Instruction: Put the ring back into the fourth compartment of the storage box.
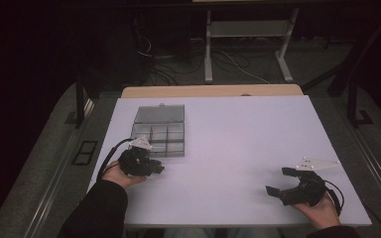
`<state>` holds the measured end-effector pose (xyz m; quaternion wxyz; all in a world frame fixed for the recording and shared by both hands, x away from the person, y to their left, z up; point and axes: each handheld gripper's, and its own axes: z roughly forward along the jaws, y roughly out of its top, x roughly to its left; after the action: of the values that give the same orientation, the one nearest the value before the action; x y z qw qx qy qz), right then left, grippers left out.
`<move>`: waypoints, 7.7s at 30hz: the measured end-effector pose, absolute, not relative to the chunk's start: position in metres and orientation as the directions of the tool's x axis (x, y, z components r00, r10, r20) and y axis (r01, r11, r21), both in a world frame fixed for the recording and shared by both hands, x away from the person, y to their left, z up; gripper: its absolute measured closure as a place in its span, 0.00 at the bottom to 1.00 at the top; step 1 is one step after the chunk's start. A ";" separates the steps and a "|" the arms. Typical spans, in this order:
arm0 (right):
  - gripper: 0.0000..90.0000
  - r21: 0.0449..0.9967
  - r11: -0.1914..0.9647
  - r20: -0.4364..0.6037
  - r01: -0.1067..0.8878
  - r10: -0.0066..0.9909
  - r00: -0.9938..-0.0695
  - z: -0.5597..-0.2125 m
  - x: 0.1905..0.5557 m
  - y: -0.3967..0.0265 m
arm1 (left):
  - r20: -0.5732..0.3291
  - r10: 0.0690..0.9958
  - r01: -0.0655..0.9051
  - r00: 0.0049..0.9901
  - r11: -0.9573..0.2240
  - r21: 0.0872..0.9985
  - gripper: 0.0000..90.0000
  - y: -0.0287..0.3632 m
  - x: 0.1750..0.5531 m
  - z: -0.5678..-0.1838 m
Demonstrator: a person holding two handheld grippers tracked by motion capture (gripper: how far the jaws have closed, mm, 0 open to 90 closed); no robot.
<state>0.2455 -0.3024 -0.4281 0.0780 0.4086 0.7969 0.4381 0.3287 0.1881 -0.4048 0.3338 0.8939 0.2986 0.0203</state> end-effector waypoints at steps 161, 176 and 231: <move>0.00 0.751 0.284 0.242 0.597 0.723 -0.648 -0.430 0.245 -0.306 | -0.155 0.804 0.704 0.574 -0.388 0.595 0.66 0.243 0.444 -0.412; 0.00 0.753 0.292 0.231 0.589 0.721 -0.653 -0.430 0.244 -0.305 | -0.199 0.808 0.685 0.554 -0.307 0.661 0.44 0.246 0.426 -0.391; 0.00 0.754 0.282 0.238 0.593 0.724 -0.647 -0.429 0.244 -0.306 | -0.220 0.669 0.515 0.710 -0.281 0.810 0.00 0.206 0.296 -0.389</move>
<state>0.2436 -0.3055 -0.4294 0.0755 0.4132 0.7969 0.4342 0.2958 0.2058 -0.3892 0.4704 0.7961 0.3719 0.0816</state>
